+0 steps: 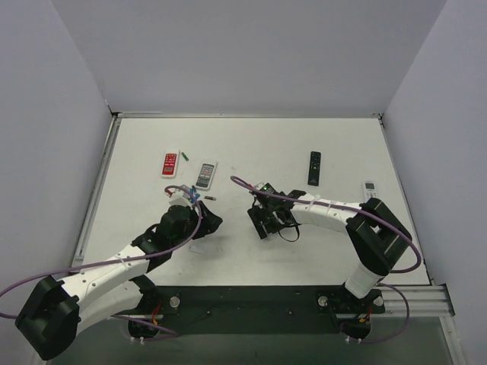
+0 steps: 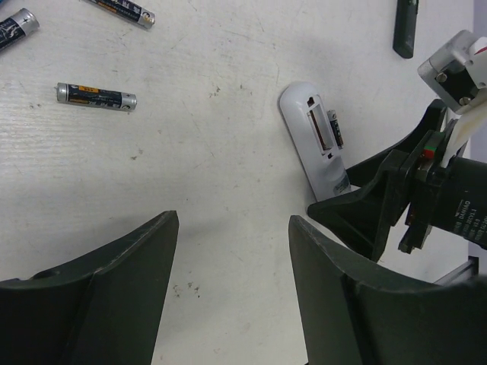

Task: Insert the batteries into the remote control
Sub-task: Pick up the remote control from the center of the board, then pick up the battery from the center of the board, then load the battery into the remote control.

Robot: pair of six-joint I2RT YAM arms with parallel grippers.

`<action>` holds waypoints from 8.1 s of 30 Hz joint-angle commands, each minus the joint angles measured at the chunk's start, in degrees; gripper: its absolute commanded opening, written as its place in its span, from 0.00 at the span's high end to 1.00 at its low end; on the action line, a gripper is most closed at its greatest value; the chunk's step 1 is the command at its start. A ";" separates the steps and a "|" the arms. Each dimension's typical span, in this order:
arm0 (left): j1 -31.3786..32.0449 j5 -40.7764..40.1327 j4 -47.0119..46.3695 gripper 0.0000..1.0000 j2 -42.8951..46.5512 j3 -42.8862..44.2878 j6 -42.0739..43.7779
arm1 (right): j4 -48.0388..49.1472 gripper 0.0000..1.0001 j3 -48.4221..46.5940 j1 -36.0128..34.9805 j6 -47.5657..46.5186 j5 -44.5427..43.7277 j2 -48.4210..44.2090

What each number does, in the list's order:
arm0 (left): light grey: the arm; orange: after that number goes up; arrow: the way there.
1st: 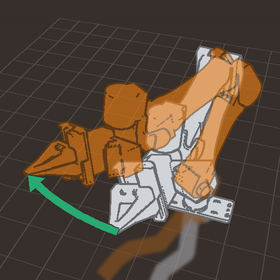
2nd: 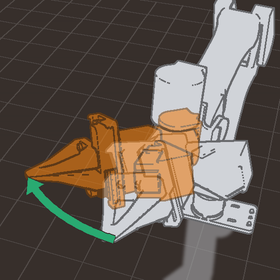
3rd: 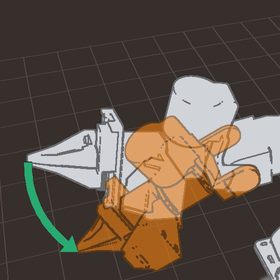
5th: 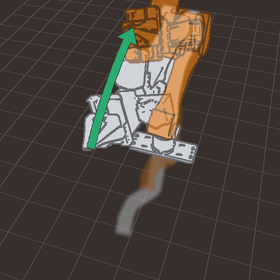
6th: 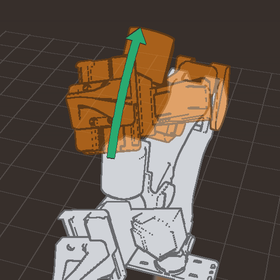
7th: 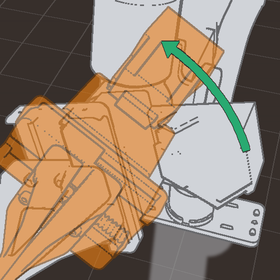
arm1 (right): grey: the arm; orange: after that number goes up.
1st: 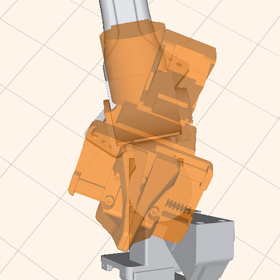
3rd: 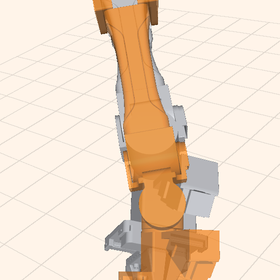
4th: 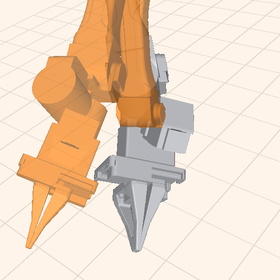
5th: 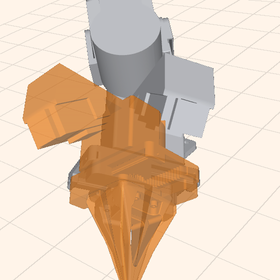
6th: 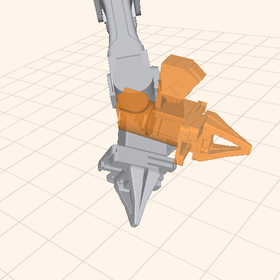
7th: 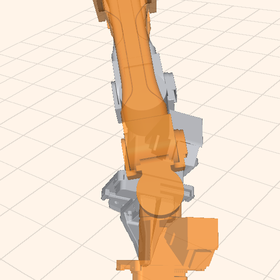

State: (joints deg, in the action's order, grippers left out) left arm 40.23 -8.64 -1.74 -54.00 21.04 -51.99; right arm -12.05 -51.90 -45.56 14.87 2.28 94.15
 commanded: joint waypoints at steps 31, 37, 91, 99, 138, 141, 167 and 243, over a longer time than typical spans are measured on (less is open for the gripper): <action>3.37 9.44 -36.76 0.26 -5.85 -2.06 -3.56 | 13.53 0.96 1.80 -4.01 5.87 6.50 -21.28; 4.85 7.24 -37.37 0.27 -8.84 0.05 -3.91 | 15.39 0.96 1.63 -6.64 6.48 6.33 -21.64; -0.59 18.66 -28.86 1.00 11.88 -11.37 15.85 | -5.33 0.19 -5.05 8.36 4.82 8.69 -26.92; -0.76 20.59 -20.77 1.00 22.35 -13.56 19.20 | -15.70 0.35 -15.14 11.99 1.48 10.20 -10.58; -0.68 21.21 -18.83 1.00 17.79 -12.16 19.29 | -21.87 1.00 -29.05 10.85 -0.20 3.16 20.64; -0.68 21.12 -19.79 1.00 16.91 -11.90 18.59 | -21.61 1.00 -28.87 10.14 -0.28 4.13 17.05; -0.59 15.15 -31.75 1.00 12.60 -5.48 4.97 | 23.56 1.00 -8.67 -6.64 7.89 -2.11 -21.90; 1.43 10.67 -26.74 1.00 14.71 -2.76 -1.19 | 38.07 0.95 2.33 -14.64 0.68 -8.88 -19.71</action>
State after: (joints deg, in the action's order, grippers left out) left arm 41.36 2.81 -23.35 -40.10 15.68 -52.45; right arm 26.02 -50.43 -59.68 15.11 -5.87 74.67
